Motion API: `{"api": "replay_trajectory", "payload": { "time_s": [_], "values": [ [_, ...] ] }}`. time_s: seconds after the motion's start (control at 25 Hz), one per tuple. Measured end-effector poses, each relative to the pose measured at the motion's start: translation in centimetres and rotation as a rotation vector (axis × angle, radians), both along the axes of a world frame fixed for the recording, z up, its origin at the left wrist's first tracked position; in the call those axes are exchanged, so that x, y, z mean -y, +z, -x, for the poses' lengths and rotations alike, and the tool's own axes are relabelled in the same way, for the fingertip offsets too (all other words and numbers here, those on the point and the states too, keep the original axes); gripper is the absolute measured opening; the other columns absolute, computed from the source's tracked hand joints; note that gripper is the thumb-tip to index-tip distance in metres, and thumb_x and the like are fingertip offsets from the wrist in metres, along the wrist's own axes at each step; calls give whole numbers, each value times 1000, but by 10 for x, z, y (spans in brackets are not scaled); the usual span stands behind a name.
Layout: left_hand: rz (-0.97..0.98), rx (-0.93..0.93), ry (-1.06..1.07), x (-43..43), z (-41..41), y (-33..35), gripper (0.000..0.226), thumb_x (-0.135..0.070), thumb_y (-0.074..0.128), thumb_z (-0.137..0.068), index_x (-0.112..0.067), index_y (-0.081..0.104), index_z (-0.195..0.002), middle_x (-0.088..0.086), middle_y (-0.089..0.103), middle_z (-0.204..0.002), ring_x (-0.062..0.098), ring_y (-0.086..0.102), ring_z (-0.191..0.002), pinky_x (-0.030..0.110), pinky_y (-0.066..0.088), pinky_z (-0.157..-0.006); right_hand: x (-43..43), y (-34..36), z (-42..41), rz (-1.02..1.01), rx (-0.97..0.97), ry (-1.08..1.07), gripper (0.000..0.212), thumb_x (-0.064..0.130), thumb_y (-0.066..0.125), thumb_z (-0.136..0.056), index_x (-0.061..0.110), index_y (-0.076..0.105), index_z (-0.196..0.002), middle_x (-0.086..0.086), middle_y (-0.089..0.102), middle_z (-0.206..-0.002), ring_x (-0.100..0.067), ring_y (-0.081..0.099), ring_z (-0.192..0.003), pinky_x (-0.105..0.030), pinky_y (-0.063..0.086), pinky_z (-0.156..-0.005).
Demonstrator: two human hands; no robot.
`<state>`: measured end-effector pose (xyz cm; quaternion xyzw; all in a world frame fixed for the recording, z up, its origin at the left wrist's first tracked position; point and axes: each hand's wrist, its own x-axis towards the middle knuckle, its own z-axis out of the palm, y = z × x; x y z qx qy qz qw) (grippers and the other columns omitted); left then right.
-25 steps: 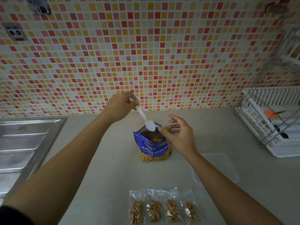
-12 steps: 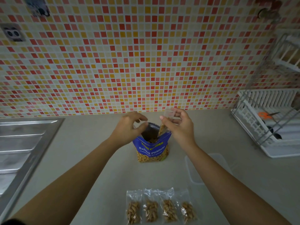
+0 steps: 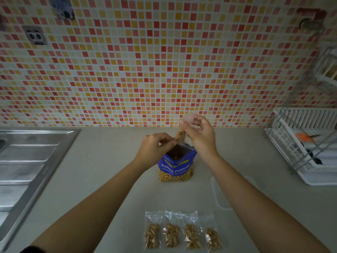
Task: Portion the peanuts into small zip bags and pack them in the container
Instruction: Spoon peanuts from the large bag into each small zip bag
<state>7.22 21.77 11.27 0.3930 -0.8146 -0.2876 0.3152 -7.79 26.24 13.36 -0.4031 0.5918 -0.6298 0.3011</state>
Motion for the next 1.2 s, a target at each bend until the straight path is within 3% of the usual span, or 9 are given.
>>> {"api": "replay_trajectory", "payload": {
  "time_s": [0.2, 0.4, 0.56, 0.64, 0.72, 0.84, 1.04, 1.2],
  "values": [
    [-309, -154, 77, -10, -45, -4, 9, -16, 62, -87, -12, 67, -81, -4, 64, -71, 3, 56, -66, 10, 43, -57, -1, -3, -18, -39, -18, 152, 10, 27, 64, -86, 29, 63, -95, -1, 69, -102, -15, 67, -95, -37, 56, -83],
    [-666, -490, 83, -43, -108, -30, 10, -5, 64, -81, -11, 58, -86, -1, 63, -66, 8, 60, -63, 19, 51, -62, -22, -31, -75, -137, 58, 323, 1, 15, 61, -87, 16, 61, -87, 0, 70, -84, -5, 69, -70, -21, 57, -68],
    [-687, -270, 198, -69, -143, -81, 3, -16, 63, -88, -15, 63, -90, 8, 67, -73, 11, 62, -65, 20, 49, -59, -33, -97, -107, -333, -3, 353, 8, 14, 66, -84, 19, 62, -78, 3, 65, -70, -9, 63, -60, -28, 53, -65],
    [-733, -135, 262, -84, -154, -116, 4, -19, 64, -87, -16, 65, -88, 7, 69, -75, 13, 62, -67, 21, 48, -62, -40, -136, -112, -461, -169, 341, 4, 21, 71, -79, 20, 68, -76, 1, 68, -69, -12, 62, -65, -30, 51, -69],
    [-785, -41, 301, -99, -159, -145, 4, -21, 64, -87, -19, 66, -84, 2, 67, -70, 12, 60, -65, 21, 48, -63, -47, -165, -117, -616, -386, 344, 14, 29, 72, -77, 18, 74, -84, -2, 73, -79, -13, 65, -76, -26, 49, -75],
    [-676, 161, 311, -110, -157, -170, 10, -24, 64, -86, -21, 64, -76, -4, 62, -67, 6, 54, -60, 7, 39, -57, -56, -180, -122, -771, -622, 338, 19, 38, 67, -76, 25, 73, -88, 5, 74, -90, -16, 67, -91, -24, 48, -76],
    [-544, 300, 310, -110, -150, -176, 14, -21, 63, -85, -20, 61, -72, -11, 55, -61, 1, 48, -58, 6, 37, -54, -54, -189, -126, -776, -900, 314, 17, 32, 60, -74, 27, 71, -85, 4, 73, -87, -21, 66, -90, -27, 48, -77],
    [-475, 379, 302, -111, -147, -179, 16, -26, 62, -83, -14, 64, -73, -8, 55, -59, 13, 52, -62, 17, 34, -58, -55, -192, -126, -734, -929, 342, 19, 33, 59, -73, 26, 70, -87, 4, 73, -86, -21, 64, -89, -29, 48, -80]
  ]
}}
